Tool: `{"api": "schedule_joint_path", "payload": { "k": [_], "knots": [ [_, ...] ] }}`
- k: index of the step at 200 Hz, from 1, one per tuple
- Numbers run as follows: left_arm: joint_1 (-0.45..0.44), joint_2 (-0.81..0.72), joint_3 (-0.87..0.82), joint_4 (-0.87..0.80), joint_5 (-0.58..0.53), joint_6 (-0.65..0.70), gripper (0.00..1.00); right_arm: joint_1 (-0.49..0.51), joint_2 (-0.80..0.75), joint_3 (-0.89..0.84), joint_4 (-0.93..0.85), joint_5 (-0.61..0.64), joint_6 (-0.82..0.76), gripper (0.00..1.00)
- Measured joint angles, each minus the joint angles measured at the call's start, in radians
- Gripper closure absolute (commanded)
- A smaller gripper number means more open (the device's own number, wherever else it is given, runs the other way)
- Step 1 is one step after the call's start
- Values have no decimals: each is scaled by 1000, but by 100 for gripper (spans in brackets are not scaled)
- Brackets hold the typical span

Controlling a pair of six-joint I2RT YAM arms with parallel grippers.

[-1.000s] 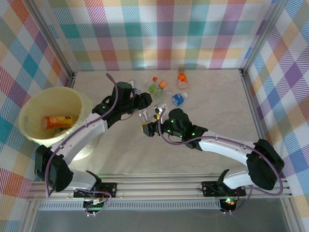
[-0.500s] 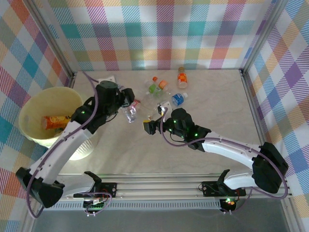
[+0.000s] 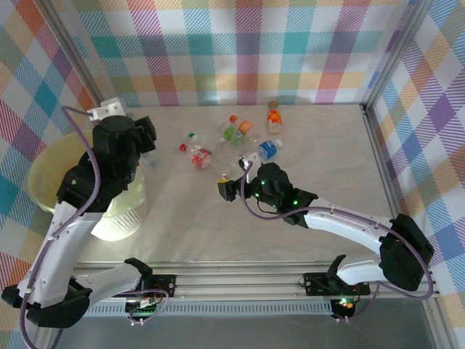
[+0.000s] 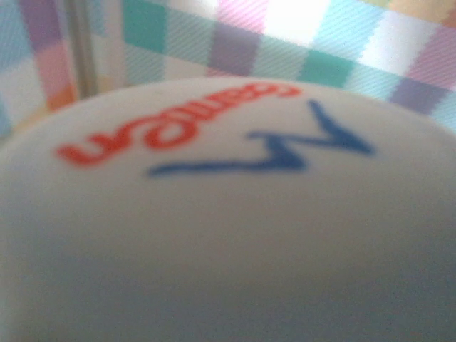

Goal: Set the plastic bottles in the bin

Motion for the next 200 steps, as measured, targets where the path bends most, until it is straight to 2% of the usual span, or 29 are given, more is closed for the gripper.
{"api": "schedule_joint_path", "payload": {
  "k": [38,60,80,106,143,176,189,200],
  "knots": [
    [100,23,82,-51,-107,67,46,0,0,0,-14,0,-4,0],
    [238,53,94,-87,-128,82,46,0,0,0,-14,0,-4,0],
    [388,84,92,-127,-97,89,47,0,0,0,-16,0,-4,0],
    [558,115,90,-176,23,87,45,0,0,0,-23,7,-4,0],
    [769,179,76,-235,327,69,44,0,0,0,-26,8,-4,0],
    [833,245,24,-262,526,50,37,0,3,5,-38,6,-4,0],
    [834,259,10,-273,587,45,27,0,10,17,-50,6,-3,0],
    [834,261,-2,-275,628,37,24,0,20,29,-54,6,-3,0]
  ]
}}
